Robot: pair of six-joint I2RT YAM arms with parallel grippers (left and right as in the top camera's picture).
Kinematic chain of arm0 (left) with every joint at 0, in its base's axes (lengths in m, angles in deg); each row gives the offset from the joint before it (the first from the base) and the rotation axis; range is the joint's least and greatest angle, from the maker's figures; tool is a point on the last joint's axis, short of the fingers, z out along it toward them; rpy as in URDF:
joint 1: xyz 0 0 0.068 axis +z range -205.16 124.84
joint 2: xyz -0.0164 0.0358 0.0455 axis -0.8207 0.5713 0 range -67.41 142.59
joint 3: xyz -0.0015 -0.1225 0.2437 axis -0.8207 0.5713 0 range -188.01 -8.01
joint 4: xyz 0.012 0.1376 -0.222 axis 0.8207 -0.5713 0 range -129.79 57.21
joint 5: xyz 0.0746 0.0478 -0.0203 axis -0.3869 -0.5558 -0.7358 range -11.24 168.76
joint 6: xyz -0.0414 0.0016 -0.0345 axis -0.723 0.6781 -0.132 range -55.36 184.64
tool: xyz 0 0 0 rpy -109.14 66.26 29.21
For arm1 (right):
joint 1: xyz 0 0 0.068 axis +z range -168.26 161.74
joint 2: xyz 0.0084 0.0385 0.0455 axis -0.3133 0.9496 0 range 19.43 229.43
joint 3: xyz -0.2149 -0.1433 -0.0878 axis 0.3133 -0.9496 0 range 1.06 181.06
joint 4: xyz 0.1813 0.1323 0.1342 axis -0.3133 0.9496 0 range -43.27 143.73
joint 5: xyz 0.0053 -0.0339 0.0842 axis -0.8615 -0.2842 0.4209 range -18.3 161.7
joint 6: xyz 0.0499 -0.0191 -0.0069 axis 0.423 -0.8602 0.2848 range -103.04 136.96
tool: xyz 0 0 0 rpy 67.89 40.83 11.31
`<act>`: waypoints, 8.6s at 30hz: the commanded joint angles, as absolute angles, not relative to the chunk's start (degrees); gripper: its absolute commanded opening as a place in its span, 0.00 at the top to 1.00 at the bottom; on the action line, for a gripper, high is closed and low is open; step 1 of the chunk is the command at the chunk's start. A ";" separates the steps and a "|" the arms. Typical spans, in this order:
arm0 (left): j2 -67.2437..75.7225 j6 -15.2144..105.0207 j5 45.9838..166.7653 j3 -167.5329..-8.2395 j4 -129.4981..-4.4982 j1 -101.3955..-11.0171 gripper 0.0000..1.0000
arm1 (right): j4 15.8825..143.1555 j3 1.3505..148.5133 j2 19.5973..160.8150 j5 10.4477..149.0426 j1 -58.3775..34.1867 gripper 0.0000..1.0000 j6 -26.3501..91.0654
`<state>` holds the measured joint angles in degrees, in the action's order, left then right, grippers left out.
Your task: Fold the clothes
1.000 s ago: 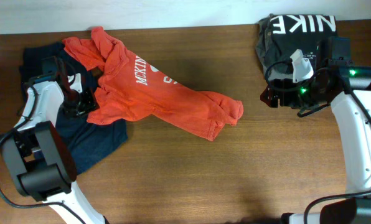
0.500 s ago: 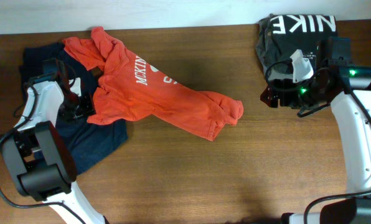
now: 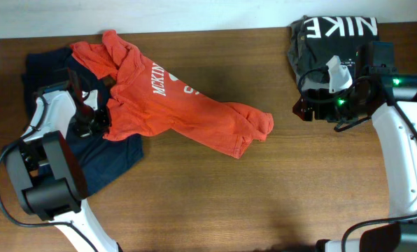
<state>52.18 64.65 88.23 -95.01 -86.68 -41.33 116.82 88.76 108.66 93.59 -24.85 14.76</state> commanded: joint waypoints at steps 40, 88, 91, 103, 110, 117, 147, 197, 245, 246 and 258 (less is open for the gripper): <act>19.33 64.87 95.93 -106.75 -99.90 -42.75 0.99 | 89.89 56.34 98.63 87.12 -15.95 0.16 34.59; -10.70 64.67 87.64 -120.76 -98.61 -42.73 0.99 | 135.48 118.70 85.17 76.11 -25.13 0.96 25.74; -5.78 64.65 86.62 -120.67 -99.20 -42.75 0.99 | 135.29 118.70 90.09 76.13 -25.05 0.96 25.08; 28.88 64.65 90.81 -120.67 -84.89 -45.05 0.99 | 115.24 118.70 126.35 83.56 -21.53 0.96 21.19; 48.18 64.69 90.16 -120.67 -68.21 -52.70 0.99 | 98.06 118.70 143.31 82.99 -15.95 0.96 21.89; 58.50 64.65 85.30 -120.67 -61.24 -54.75 0.99 | 90.76 118.70 149.86 79.89 -15.69 0.96 22.08; 46.26 64.67 81.30 -121.92 -95.47 -54.73 0.99 | 129.60 132.21 145.62 81.77 -25.57 0.96 12.64; 14.57 48.13 86.48 -61.75 -87.10 -70.42 0.59 | 129.08 85.17 106.59 79.21 -31.41 0.65 20.82; 21.36 52.21 73.70 -70.53 -80.43 -71.15 0.11 | 122.96 81.41 107.03 79.17 -31.41 0.55 20.38; 21.28 51.67 74.42 -70.51 -81.78 -71.15 0.17 | 122.89 81.41 107.03 79.17 -31.41 0.55 20.38; 21.34 42.68 80.54 -57.72 -73.26 -71.15 0.51 | 122.28 81.41 107.03 79.19 -31.41 0.54 20.21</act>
